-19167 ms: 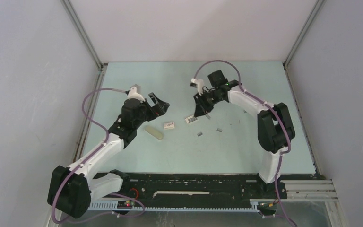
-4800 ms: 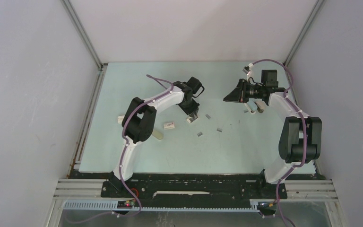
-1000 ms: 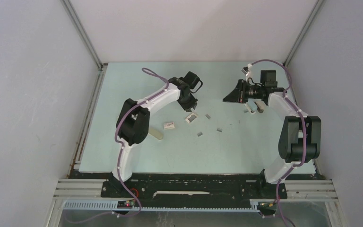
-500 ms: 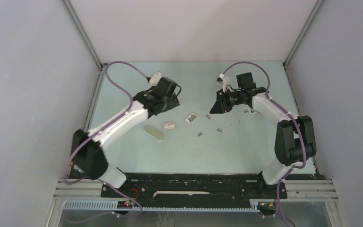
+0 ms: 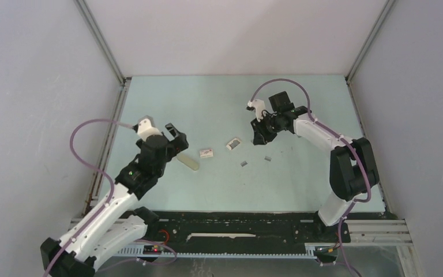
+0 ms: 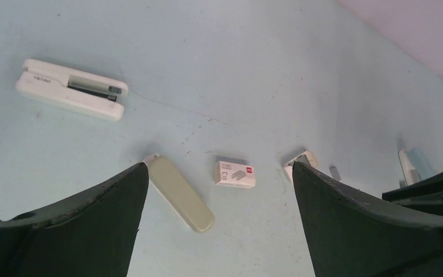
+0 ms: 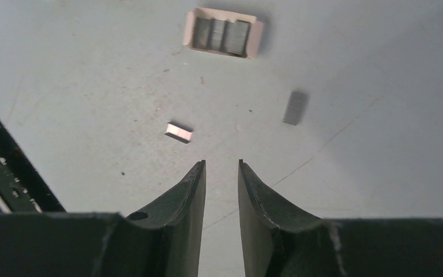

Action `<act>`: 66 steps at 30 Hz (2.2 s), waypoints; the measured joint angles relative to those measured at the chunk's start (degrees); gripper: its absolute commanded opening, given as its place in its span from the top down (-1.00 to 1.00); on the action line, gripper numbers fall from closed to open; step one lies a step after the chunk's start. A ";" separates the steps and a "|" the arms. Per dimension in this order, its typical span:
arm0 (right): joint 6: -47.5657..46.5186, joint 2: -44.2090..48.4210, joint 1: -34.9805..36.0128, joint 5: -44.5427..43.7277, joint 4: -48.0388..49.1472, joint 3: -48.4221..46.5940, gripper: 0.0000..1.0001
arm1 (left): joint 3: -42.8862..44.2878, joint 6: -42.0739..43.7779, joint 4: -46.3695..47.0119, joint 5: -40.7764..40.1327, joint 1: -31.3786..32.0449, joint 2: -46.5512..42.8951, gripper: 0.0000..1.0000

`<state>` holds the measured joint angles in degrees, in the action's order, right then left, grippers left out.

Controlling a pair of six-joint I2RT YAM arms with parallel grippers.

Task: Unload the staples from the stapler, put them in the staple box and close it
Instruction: Pick up the staple from the center of the board.

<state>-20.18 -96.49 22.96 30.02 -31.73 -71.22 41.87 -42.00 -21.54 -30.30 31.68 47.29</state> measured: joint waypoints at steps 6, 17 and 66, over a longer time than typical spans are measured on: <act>-0.74 -4.87 0.74 -5.20 -2.29 -4.04 0.28 | -12.11 -0.02 5.55 1.57 -0.96 -11.08 -0.99; 0.98 -14.29 2.34 -13.79 -5.44 -11.54 0.29 | -17.11 -0.50 9.97 2.54 -1.07 -13.57 -1.00; 2.08 -29.51 5.64 -22.01 -14.97 -27.47 0.41 | -20.35 -3.15 10.75 3.10 -1.11 -15.74 -1.00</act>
<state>-18.11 -125.99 28.60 8.01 -46.70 -98.70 21.52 -45.15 -10.79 -27.20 30.57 31.55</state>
